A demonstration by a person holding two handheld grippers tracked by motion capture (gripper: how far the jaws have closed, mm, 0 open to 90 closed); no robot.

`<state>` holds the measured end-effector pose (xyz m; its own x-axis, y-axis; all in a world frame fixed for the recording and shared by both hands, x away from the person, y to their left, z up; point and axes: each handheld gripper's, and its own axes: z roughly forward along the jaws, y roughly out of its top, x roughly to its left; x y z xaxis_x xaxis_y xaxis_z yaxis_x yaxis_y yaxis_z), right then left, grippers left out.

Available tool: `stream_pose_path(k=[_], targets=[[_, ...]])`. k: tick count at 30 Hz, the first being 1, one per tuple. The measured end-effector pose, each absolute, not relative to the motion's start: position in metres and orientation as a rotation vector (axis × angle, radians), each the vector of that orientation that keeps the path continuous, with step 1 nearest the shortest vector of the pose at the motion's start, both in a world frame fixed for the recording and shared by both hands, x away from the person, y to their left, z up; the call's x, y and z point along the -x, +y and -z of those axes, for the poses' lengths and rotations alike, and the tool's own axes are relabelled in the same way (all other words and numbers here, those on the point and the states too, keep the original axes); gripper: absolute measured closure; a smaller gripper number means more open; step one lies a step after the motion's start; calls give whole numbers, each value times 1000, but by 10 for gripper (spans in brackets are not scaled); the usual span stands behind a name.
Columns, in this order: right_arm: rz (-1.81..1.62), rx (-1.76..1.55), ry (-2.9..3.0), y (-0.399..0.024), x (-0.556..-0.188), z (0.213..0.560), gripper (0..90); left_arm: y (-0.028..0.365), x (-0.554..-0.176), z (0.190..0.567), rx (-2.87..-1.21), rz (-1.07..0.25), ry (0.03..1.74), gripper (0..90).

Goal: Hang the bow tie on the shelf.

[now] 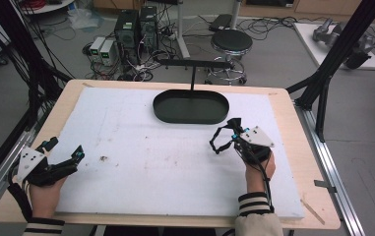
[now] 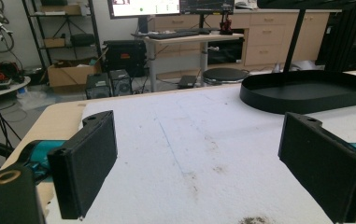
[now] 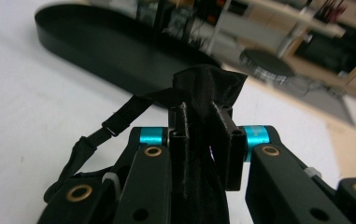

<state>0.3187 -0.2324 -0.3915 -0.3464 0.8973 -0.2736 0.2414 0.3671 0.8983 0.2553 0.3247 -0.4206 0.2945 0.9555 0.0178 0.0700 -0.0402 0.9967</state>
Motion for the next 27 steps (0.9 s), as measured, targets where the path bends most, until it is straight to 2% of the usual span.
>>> stream_pose_path(k=[15, 27], targets=[[-1091, -799, 1622, -219, -329, 337, 779, 324, -254, 420, -1405, -973, 1005, 121], [-1074, -708, 1552, -213, -369, 299, 779, 327, -252, 419, -1389, -975, 991, 121]])
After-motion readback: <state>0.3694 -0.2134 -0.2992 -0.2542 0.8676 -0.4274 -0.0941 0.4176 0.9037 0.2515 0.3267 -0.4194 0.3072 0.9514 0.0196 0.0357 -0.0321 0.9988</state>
